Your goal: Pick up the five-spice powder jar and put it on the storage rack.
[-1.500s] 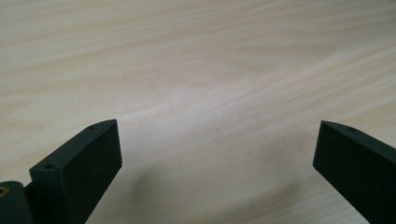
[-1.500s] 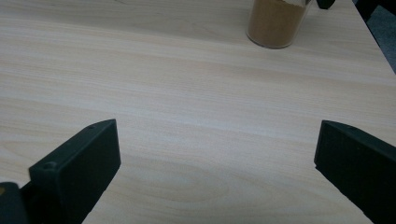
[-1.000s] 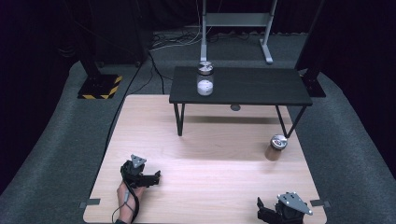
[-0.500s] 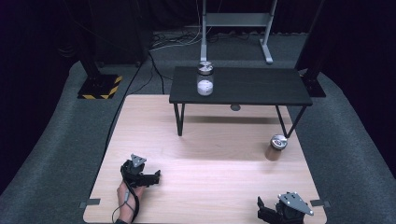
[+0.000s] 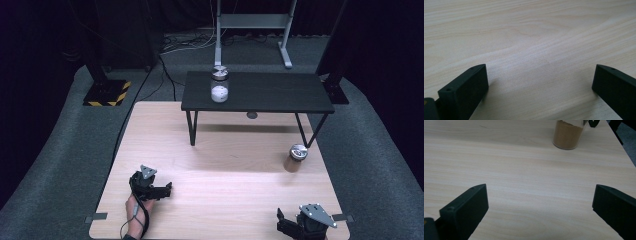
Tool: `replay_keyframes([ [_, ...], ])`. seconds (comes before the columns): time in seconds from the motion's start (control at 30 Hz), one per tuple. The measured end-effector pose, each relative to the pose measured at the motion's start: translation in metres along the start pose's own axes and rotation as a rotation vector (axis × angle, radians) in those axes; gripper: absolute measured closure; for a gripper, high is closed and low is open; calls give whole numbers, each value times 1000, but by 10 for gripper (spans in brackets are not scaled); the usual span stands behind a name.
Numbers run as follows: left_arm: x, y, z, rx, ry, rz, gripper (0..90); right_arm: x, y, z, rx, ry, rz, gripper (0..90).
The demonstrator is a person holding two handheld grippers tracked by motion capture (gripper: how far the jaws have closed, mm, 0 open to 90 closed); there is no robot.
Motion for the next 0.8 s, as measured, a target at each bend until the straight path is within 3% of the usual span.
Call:
replay_keyframes([
  [0.27, 0, 0, 0, -1, -1, 3, 3, -10, 0, -7, 12, 1, 5, 0],
  [0.53, 0, 0, 1, 1, -2, 3, 3, -20, -3, -17, 8, -37, 47, 0],
  [0.8, 0, 0, 1, 0, -2, 5, 3, -32, -8, -26, 9, -35, 62, 0],
])
Point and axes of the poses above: each handheld gripper's, and its own axes: x roughly backward along the jaws, z roughly out of its underside, y roughly to its left, the point moved 8 cm from there along -x, roughly forward along the jaws, and after that the axes turned 1 degree about x, right-handed, at the moved point
